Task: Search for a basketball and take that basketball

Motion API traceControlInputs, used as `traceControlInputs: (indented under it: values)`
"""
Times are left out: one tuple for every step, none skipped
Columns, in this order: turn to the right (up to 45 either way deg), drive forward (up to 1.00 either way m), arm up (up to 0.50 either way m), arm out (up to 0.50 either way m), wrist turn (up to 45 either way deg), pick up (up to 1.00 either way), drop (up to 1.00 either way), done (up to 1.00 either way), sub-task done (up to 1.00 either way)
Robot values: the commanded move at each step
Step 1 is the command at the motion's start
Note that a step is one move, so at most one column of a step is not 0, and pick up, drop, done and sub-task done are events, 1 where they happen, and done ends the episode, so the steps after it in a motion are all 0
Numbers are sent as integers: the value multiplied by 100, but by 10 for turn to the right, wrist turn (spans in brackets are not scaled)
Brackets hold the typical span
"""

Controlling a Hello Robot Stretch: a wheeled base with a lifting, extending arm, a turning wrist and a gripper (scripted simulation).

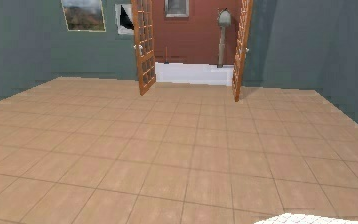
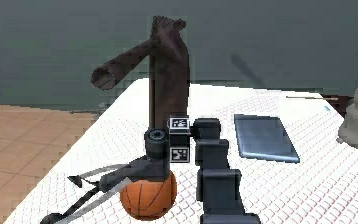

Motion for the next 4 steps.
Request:
traceControlInputs:
  values:
    - [0,0,0,0,450,0,0,0,0]
    - [0,0,0,0,210,0,0,0,0]
    - [0,0,-30,0,0,0,0,0,0]
    - [0,0,0,0,0,100,0,0,0]
